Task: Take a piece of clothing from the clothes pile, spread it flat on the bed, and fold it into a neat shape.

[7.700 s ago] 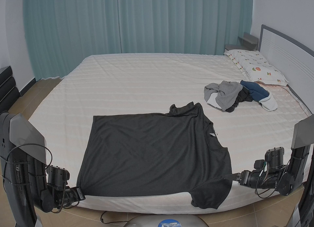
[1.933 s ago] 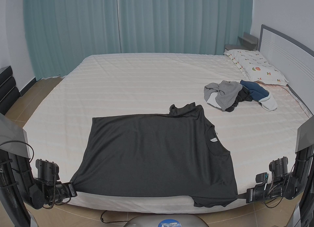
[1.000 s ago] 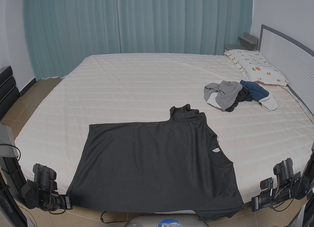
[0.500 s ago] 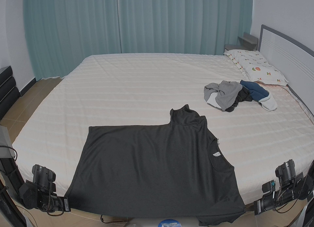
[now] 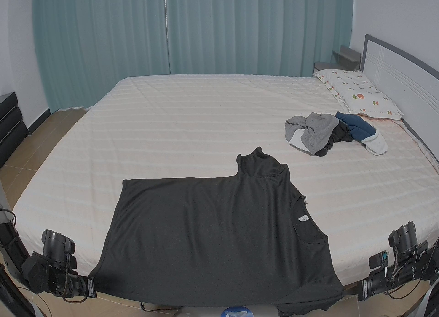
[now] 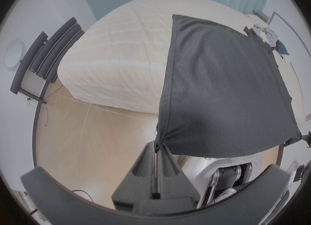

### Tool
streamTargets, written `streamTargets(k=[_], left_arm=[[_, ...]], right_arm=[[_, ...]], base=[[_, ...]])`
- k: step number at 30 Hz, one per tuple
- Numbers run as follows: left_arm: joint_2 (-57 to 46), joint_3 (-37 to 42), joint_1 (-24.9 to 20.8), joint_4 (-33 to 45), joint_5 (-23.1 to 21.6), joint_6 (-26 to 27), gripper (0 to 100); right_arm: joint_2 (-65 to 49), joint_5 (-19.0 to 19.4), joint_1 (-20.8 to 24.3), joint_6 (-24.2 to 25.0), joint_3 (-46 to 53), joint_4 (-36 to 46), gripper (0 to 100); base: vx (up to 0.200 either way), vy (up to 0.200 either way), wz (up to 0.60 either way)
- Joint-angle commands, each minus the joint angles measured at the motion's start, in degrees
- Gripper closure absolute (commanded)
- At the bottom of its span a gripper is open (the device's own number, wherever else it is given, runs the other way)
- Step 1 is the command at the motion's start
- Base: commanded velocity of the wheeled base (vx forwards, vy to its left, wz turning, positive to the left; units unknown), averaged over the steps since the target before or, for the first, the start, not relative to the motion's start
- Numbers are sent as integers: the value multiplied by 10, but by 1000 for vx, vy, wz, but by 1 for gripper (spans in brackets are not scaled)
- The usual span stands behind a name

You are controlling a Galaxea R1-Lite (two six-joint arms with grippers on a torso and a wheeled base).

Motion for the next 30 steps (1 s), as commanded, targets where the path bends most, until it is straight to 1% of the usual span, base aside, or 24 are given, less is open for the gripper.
streamTargets(k=[1, 3, 5, 7, 8, 11, 12, 13, 18, 28, 30], left_arm=[[-4, -4, 7, -35, -3, -3, 100], [-2, -6, 11, -55, -3, -5, 100], [1, -17, 13, -96, -4, -28, 100], [2, -31, 11, -121, -6, -62, 100], [4, -40, 10, -132, -8, -84, 100], [2, -56, 10, -144, -22, -109, 100], [2, -56, 10, -144, -22, -109, 100], [-1, -68, 11, -146, -27, -123, 100], [-1, -88, 11, -146, -27, -158, 100], [21, -102, 11, -146, -27, -169, 100], [38, -113, 11, -146, -27, -180, 100]], right_arm=[[-10, 2, 0, 4, 0, -26, 100], [-9, 2, 0, 6, -2, -41, 100], [-9, 1, 1, 9, -9, -68, 100], [-9, 1, 1, 11, -22, -76, 100], [-9, 1, 1, 22, -32, -76, 100], [-11, 1, 3, 55, -53, -77, 100], [-11, 1, 3, 55, -53, -77, 100], [-10, 0, 3, 68, -66, -76, 100], [-7, 0, 3, 73, -90, -76, 100], [4, -2, 9, 74, -121, -76, 100], [31, 0, 9, 74, -140, -76, 100]], base=[[0, 0, 0], [0, 0, 0], [0, 0, 0], [0, 0, 0], [0, 0, 0], [0, 0, 0], [0, 0, 0], [0, 0, 0], [0, 0, 0], [0, 0, 0], [0, 0, 0]])
